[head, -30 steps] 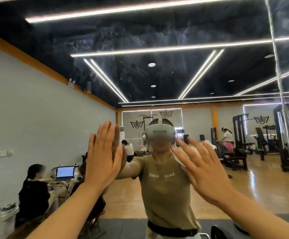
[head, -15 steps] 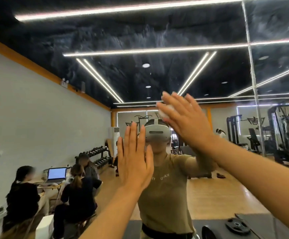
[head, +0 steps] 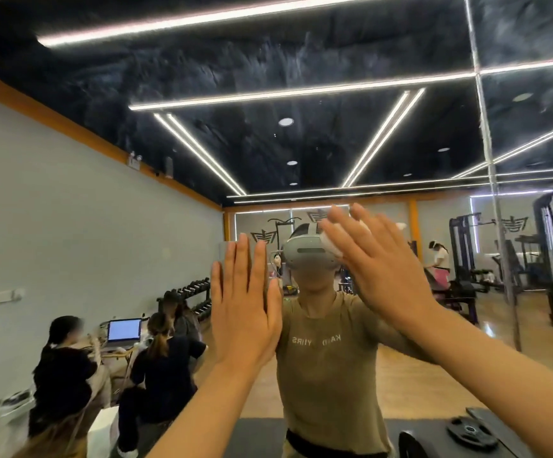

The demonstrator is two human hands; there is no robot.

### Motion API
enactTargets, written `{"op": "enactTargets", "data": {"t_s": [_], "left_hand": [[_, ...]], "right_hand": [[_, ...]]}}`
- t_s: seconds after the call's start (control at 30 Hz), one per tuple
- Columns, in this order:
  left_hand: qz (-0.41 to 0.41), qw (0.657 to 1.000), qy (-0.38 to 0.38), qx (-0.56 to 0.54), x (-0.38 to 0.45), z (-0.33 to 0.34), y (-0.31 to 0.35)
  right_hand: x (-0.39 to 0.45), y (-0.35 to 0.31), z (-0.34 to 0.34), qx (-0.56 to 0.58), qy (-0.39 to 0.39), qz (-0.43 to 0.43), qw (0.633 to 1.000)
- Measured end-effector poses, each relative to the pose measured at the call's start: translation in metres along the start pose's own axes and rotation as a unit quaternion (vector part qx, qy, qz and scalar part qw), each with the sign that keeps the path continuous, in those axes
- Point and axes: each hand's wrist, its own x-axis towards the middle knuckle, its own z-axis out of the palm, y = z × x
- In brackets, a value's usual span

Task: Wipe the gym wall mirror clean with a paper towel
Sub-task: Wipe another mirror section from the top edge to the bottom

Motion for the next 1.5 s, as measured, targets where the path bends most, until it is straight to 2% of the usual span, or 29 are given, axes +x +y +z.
{"op": "enactTargets", "data": {"t_s": [0.13, 0.3, 0.43, 0.53, 0.7, 0.8, 1.07, 1.2, 1.4, 1.5], "left_hand": [[-0.025, 0.999, -0.006, -0.039, -0.004, -0.002, 0.021], [0.073, 0.995, -0.030, -0.053, -0.012, 0.005, 0.071], [0.036, 0.997, -0.022, -0.058, -0.006, 0.014, 0.088], [0.054, 0.998, -0.011, -0.028, -0.008, 0.019, 0.084], [0.068, 0.998, 0.003, -0.007, -0.010, 0.021, 0.081], [0.068, 0.998, 0.000, -0.002, -0.009, 0.021, 0.081], [0.059, 0.998, -0.011, -0.010, -0.010, 0.021, 0.083], [0.029, 0.999, -0.019, -0.031, -0.013, 0.014, 0.094], [0.045, 0.996, -0.039, -0.062, -0.054, 0.015, 0.119], [0.021, 0.996, -0.048, -0.072, -0.075, 0.020, 0.124]], "right_hand": [[-0.084, 0.007, -0.011, -0.027, -0.048, -0.069, 0.996], [-0.085, 0.029, -0.020, -0.025, -0.083, -0.104, 0.991], [-0.031, 0.049, -0.021, 0.012, -0.046, -0.062, 0.997], [0.029, 0.070, -0.026, 0.012, -0.014, -0.038, 0.999], [0.113, 0.125, -0.044, 0.021, 0.010, 0.081, 0.996], [0.118, 0.137, -0.050, 0.026, 0.017, 0.146, 0.989], [0.015, 0.114, -0.044, 0.037, 0.001, 0.106, 0.994], [-0.064, 0.091, -0.045, 0.040, -0.021, 0.053, 0.998], [-0.179, 0.062, -0.043, 0.047, -0.093, 0.000, 0.995], [-0.211, 0.054, -0.045, 0.050, -0.120, -0.025, 0.991]]}}
